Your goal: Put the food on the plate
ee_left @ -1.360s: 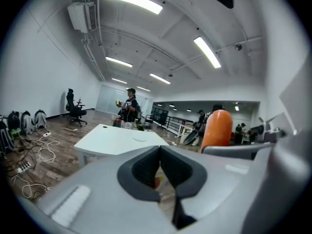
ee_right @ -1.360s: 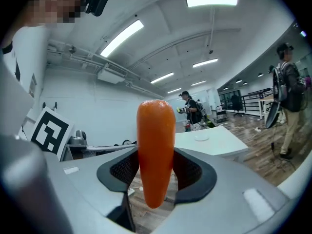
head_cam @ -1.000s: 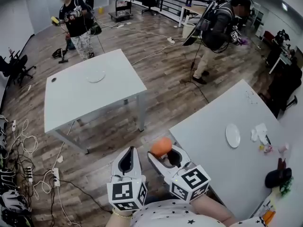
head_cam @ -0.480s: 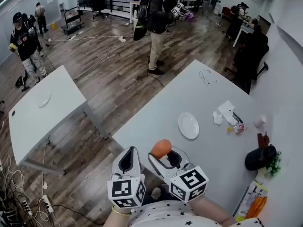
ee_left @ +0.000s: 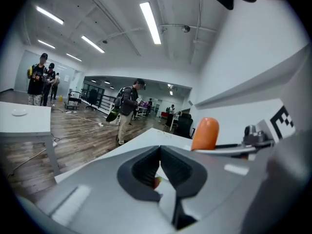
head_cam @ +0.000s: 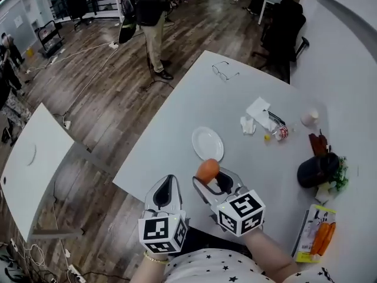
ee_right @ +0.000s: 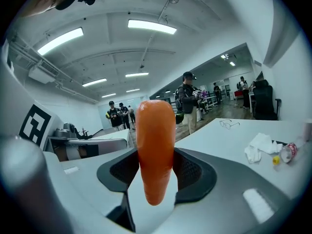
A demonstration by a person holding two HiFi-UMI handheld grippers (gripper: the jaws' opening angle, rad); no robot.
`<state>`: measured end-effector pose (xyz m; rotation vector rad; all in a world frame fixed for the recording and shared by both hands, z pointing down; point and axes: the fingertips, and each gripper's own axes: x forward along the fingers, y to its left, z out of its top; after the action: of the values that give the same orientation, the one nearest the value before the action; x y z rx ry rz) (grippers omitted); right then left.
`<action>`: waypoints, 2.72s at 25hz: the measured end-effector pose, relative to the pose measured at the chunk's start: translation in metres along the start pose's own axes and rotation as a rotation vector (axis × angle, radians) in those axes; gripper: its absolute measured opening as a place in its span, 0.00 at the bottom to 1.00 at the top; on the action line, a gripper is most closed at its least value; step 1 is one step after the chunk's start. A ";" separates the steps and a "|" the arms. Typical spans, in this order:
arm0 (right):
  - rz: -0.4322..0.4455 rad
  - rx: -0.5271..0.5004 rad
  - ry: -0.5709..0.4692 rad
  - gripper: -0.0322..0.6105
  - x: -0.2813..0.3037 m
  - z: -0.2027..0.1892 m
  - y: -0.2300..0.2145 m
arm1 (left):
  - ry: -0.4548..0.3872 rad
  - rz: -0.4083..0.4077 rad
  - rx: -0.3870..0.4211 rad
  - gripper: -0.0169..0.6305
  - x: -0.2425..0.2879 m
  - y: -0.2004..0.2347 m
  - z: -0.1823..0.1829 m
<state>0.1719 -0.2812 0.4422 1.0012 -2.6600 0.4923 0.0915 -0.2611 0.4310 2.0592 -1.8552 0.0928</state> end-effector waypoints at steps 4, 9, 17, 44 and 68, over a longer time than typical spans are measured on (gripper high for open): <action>-0.051 -0.021 0.057 0.39 0.016 -0.007 -0.046 | 0.020 -0.056 0.014 0.04 0.041 -0.010 -0.007; -0.054 -0.048 0.225 0.39 0.056 -0.026 -0.110 | 0.050 -0.094 0.013 0.04 0.089 -0.011 -0.016; 0.025 -0.057 0.551 0.39 0.131 -0.071 -0.172 | 0.093 -0.112 -0.006 0.04 0.136 -0.002 -0.028; -0.036 -0.079 0.569 0.49 0.160 -0.071 -0.172 | 0.111 -0.112 0.006 0.04 0.138 -0.004 -0.030; -0.208 0.101 -0.047 0.05 -0.044 -0.014 -0.054 | 0.079 -0.140 0.095 0.04 0.039 -0.067 -0.026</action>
<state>0.2419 -0.2880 0.4509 1.3174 -2.5537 0.5683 0.1670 -0.2851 0.4514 2.2095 -1.6858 0.2263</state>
